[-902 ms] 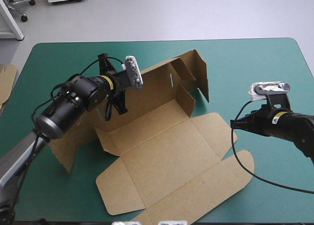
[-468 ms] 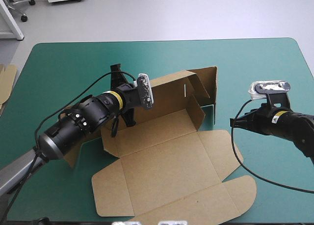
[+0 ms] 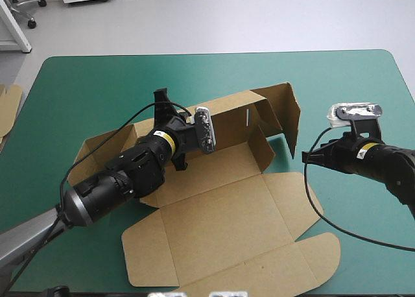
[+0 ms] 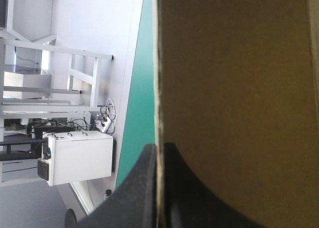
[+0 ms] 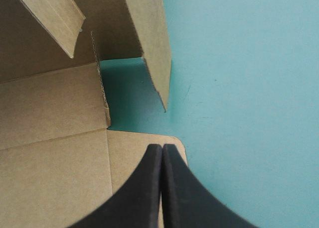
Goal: Fold the box
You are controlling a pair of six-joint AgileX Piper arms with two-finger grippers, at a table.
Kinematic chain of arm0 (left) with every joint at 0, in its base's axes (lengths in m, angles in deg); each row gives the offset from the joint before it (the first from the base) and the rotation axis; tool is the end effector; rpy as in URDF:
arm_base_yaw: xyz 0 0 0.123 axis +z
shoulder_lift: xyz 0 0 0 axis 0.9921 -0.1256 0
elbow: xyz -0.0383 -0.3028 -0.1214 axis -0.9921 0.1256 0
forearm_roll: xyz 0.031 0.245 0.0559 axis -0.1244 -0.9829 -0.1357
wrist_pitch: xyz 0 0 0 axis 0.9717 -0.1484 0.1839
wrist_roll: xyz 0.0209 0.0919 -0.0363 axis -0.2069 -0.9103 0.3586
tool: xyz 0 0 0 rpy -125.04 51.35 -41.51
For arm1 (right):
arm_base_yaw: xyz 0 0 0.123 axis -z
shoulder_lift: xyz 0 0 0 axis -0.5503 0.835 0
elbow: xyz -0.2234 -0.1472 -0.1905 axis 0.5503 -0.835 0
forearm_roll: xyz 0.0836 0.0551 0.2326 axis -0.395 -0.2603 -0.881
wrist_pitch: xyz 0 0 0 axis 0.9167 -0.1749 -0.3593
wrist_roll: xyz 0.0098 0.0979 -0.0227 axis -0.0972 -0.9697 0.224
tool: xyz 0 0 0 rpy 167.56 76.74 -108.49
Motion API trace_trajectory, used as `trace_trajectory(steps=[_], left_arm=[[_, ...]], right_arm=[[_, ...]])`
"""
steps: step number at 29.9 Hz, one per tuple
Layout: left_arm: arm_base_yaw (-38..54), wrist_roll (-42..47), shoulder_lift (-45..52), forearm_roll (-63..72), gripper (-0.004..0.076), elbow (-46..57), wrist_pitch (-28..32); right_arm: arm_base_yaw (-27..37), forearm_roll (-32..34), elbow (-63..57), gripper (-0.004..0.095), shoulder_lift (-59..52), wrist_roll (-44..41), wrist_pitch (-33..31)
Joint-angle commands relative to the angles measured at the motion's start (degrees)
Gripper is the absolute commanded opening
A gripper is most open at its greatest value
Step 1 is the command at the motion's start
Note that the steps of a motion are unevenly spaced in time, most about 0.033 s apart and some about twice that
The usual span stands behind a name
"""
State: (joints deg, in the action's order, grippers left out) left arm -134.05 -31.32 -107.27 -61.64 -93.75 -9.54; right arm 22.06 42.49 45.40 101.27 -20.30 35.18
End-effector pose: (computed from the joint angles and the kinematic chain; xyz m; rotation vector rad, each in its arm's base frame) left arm 0.2274 -0.2048 0.3995 1.4708 1.5138 0.5636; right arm 0.1818 0.0459 0.4011 -0.1531 2.3328 0.2589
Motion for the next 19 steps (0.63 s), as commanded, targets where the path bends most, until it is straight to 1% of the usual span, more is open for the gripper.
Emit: trace_trajectory(steps=[1, 5, 9, 11, 14, 19], left_arm=[[-2.19, 1.6, 2.15, -5.02, -0.0014, -1.6, 0.41], [-2.85, 2.57, 2.04, -3.13, -0.0014, -1.57, 0.22], [-2.85, 2.57, 2.04, -4.2, -0.0014, -0.31, 0.46], [-2.85, 2.57, 2.04, -4.2, -0.0014, 1.49, 1.5], [-2.85, 2.57, 2.15, -3.99, -0.0014, 4.58, 3.14], [-2.85, 2.57, 2.15, -4.17, -0.0014, 6.1, 4.6]], right_arm=[[0.09, -2.3, 1.57, -0.0033, -0.35, 2.02, 4.4], [0.09, -2.3, 1.57, -0.0033, -0.35, 1.92, 3.82], [0.09, -4.73, 3.37, -0.0034, -0.07, 3.04, 4.1], [0.09, -4.73, 5.52, -0.0034, 0.49, 3.04, 3.74], [0.09, -4.62, 9.03, -0.0034, 2.24, 3.04, 0.99], [0.09, -5.06, 12.27, -0.0034, 4.83, 3.04, 1.72]])
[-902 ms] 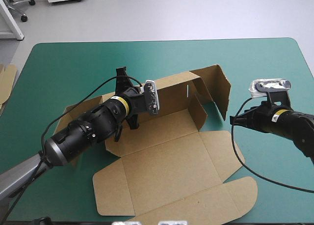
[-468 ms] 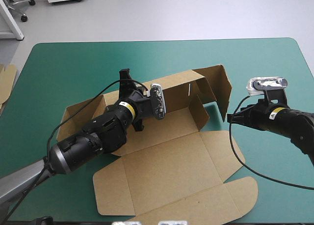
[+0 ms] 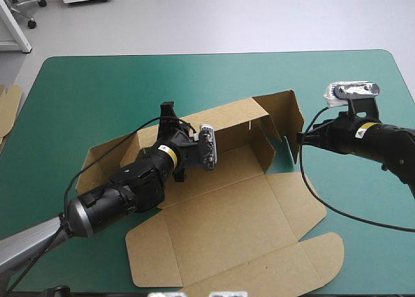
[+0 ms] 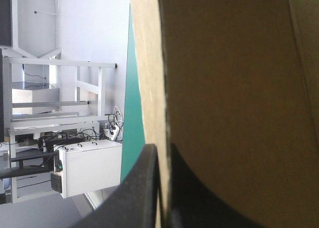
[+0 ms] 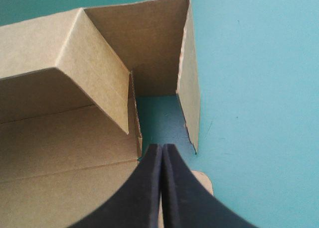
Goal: Fold the box
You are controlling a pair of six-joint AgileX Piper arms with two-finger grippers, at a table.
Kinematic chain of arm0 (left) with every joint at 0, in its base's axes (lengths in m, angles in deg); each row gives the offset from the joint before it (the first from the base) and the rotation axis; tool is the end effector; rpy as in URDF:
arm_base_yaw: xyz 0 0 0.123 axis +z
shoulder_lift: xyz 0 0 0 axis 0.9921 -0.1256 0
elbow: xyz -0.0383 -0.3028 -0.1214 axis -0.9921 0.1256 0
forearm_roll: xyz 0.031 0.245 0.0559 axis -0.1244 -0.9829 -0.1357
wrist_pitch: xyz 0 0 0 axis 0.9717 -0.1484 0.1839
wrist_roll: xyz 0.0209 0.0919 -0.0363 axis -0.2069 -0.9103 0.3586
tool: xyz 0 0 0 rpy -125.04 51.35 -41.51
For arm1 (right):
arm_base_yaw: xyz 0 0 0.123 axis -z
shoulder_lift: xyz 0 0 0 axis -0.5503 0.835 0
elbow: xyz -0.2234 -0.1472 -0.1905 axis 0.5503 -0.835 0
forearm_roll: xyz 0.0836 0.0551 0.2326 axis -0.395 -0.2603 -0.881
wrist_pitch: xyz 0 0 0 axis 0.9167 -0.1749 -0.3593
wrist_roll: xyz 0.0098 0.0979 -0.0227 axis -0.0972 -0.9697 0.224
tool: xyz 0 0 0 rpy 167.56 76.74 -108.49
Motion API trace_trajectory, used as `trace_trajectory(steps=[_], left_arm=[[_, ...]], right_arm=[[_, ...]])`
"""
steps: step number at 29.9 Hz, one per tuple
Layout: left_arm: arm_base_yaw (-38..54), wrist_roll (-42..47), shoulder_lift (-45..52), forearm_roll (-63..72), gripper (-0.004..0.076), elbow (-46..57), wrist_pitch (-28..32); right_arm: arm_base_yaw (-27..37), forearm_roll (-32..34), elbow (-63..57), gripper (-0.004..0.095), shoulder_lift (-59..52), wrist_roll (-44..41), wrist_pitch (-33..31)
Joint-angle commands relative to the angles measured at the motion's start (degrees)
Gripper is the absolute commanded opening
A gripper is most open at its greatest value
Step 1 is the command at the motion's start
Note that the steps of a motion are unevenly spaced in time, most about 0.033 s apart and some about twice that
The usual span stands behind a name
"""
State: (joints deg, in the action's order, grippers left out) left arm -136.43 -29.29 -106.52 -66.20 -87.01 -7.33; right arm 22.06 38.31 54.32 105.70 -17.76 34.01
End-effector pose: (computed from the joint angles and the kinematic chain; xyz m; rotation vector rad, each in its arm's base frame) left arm 0.2144 -0.2074 0.3704 1.5772 1.4514 0.5896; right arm 0.2029 0.0560 0.4352 -0.1830 2.2686 0.3306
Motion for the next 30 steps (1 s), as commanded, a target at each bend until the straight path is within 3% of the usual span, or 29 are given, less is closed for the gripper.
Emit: trace_trajectory(steps=[1, 7, 12, 18, 30], left_arm=[[-0.48, 0.55, 1.47, 0.11, -0.0014, -0.64, 2.39], [-0.48, 0.55, 1.47, -0.28, -0.0014, -0.64, 2.62], [-0.48, 0.77, 1.47, -0.4, -0.0014, -0.64, 2.84], [-0.48, 0.77, 1.9, -0.51, -0.0014, -0.64, 2.84], [-0.48, 1.01, 1.9, -0.65, -0.0014, -0.64, 2.97]], right_arm=[[0.09, -0.88, 4.43, -0.0034, 1.26, 0.5, 2.89], [0.09, -1.64, 15.15, -0.0034, 8.74, 1.07, 2.61], [0.09, -6.02, 27.3, -0.0034, 18.9, 3.84, -1.37], [0.09, -6.33, 38.46, -0.0034, 29.22, 3.84, -6.53], [0.19, -5.12, 40.79, -0.0034, 36.64, 3.84, -5.8]])
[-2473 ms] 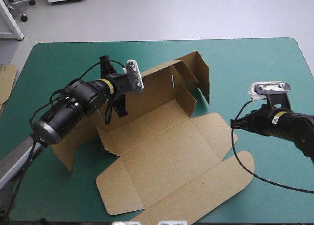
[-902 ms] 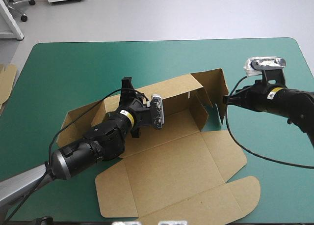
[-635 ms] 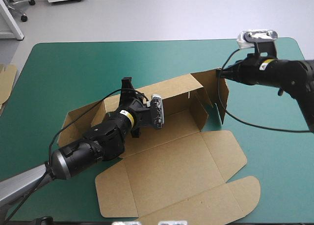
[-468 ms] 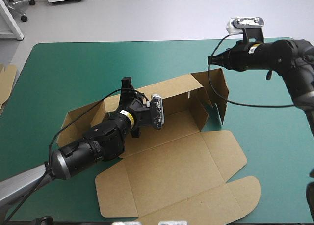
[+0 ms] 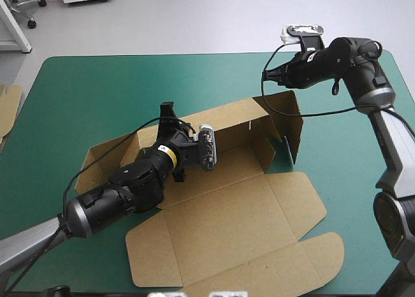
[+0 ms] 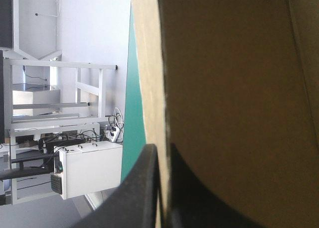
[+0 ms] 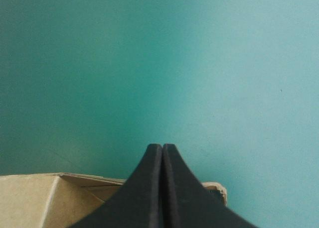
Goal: Fold the box
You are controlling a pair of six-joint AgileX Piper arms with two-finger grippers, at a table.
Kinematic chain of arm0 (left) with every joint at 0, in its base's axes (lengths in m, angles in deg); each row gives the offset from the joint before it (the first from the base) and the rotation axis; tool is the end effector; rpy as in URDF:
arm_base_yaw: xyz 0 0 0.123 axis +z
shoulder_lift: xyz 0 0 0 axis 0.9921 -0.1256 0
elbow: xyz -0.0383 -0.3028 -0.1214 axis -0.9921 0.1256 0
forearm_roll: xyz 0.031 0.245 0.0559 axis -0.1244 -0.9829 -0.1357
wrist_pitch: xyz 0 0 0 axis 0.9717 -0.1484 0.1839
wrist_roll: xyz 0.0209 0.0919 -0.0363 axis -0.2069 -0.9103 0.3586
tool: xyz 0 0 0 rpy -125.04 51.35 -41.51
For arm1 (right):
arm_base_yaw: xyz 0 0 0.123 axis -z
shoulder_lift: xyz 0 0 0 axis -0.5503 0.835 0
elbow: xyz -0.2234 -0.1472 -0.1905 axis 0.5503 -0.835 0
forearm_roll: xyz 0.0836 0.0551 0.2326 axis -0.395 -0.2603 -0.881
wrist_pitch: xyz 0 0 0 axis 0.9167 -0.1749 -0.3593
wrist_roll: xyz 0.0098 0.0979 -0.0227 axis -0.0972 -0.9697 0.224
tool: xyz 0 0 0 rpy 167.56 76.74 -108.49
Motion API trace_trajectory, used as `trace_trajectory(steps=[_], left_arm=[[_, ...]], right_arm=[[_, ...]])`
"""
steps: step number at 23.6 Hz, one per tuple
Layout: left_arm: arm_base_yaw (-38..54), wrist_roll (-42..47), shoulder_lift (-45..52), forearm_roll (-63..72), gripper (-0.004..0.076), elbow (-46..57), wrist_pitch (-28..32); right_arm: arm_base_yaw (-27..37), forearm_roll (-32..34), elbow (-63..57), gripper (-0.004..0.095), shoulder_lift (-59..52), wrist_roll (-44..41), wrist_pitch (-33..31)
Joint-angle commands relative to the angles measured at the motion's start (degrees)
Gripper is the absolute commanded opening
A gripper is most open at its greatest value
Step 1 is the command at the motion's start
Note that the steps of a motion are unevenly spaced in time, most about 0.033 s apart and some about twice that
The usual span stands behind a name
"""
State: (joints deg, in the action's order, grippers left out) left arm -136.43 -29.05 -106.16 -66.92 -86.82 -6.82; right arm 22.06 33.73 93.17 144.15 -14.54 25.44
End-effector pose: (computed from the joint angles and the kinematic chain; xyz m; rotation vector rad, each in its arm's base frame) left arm 0.2137 -0.2067 0.3721 1.5733 1.4360 0.5910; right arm 0.4027 0.1046 0.4303 -0.2639 2.3937 0.4058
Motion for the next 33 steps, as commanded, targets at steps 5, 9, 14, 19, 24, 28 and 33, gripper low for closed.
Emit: trace_trajectory(steps=[5, 9, 14, 19, 24, 28, 33], left_arm=[[-0.48, 0.76, 1.55, 0.06, -0.0014, -0.82, 2.46], [-0.48, 0.76, 1.55, 0.06, -0.0014, -0.82, 2.6], [-0.48, 0.93, 1.55, 0.06, -0.0014, -0.82, 3.04], [-0.48, 1.6, 2.33, 0.06, -0.0014, -0.57, 3.86], [-0.48, 2.82, 2.73, 0.21, -0.0014, -0.57, 3.86], [-0.48, 2.84, 2.73, 0.45, -0.0014, -0.57, 3.86], [-0.48, 2.84, 2.73, 0.45, -0.0014, -0.57, 3.73]], right_arm=[[0.19, -0.12, 1.94, -0.0034, -0.67, 0.71, 1.93], [0.19, 2.24, 1.94, -0.0034, -0.78, 1.07, -2.21], [3.46, -2.65, 1.94, -0.0034, -1.28, 2.18, -6.43], [7.55, -9.53, 1.83, -0.0034, -2.12, 4.96, -10.07], [7.52, -11.89, 1.72, -0.0034, -1.9, 7.24, -12.2], [7.52, -12.76, -2.96, -0.0034, -2.1, 7.79, -9.5], [7.52, -18.83, -1.82, -0.0032, -5.58, 10.64, -6.33]])
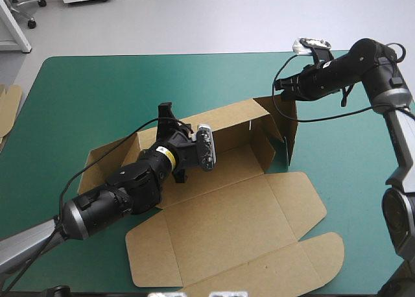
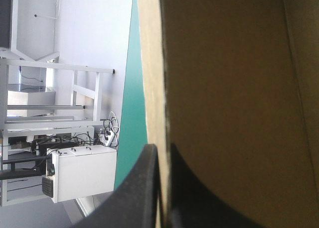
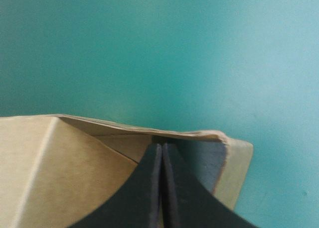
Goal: Fold the box
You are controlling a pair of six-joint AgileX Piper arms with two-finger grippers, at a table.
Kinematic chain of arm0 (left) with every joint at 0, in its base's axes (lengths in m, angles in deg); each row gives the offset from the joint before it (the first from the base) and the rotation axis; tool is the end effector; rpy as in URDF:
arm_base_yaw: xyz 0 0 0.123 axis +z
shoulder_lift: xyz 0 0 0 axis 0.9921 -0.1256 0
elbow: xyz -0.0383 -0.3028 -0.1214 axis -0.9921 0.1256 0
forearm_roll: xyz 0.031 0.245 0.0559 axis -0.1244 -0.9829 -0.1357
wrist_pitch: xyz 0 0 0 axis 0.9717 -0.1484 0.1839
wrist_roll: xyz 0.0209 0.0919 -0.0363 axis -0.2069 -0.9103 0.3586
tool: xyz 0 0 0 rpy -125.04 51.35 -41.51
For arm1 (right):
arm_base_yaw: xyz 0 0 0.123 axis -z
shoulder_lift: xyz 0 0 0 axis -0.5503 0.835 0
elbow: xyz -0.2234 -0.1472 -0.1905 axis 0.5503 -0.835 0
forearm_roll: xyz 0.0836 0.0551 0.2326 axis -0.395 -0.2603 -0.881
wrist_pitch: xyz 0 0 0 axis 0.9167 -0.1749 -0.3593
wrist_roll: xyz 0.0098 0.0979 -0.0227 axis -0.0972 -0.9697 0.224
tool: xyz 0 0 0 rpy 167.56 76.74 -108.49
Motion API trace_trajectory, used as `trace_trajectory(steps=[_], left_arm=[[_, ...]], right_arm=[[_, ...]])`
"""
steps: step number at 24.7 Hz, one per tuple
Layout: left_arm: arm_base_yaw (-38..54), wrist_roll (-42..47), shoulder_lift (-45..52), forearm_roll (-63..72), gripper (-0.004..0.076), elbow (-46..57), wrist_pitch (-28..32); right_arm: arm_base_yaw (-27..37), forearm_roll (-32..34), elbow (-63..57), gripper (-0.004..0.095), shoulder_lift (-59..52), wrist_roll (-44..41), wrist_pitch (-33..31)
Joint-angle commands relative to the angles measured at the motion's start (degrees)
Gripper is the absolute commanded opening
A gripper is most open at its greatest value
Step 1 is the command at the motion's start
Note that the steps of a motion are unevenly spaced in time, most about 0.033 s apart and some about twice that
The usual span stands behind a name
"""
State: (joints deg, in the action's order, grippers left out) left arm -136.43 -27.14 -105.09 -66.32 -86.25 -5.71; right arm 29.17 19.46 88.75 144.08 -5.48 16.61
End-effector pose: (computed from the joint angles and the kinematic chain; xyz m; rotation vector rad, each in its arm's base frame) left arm 0.2098 -0.2042 0.3744 1.5364 1.4491 0.5447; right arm 0.3952 0.0761 0.4078 -0.2921 2.5261 0.6423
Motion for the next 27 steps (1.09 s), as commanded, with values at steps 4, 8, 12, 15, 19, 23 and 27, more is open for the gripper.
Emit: trace_trajectory(steps=[4, 8, 12, 15, 19, 23, 27], left_arm=[[-0.48, 1.28, 1.66, 0.31, -0.0014, -1.14, 2.95], [-0.48, 1.28, 1.66, 0.56, -0.0014, -1.14, 2.95], [-0.48, 1.28, 1.66, 0.56, -0.0014, -1.14, 2.85], [-0.48, 1.01, 1.66, 0.69, -0.0014, -1.14, 2.97], [-0.48, 0.94, 1.66, 0.9, -0.0014, -1.14, 2.97], [-0.48, 0.94, 1.66, 0.9, -0.0014, -1.14, 3.33], [-0.48, 0.94, 1.66, 0.9, -0.0014, -1.14, 3.47]], right_arm=[[0.42, -4.15, 7.3, -0.0032, -6.28, 1.48, 3.99], [0.42, -2.29, 10.08, -0.0032, -3.35, 0.68, 5.61], [0.42, -1.33, 11.26, -0.0032, 0.96, 0.03, 5.49], [0.42, -1.24, 11.26, -0.0032, 3.95, 0.27, 5.7], [0.42, -0.78, 11.26, -0.0032, 5.41, 0.27, 4.03], [0.42, 0.53, 11.26, -0.0032, 5.41, 0.0, -2.31], [0.52, 1.2, 11.06, -0.0034, 4.93, -1.12, -3.4]])
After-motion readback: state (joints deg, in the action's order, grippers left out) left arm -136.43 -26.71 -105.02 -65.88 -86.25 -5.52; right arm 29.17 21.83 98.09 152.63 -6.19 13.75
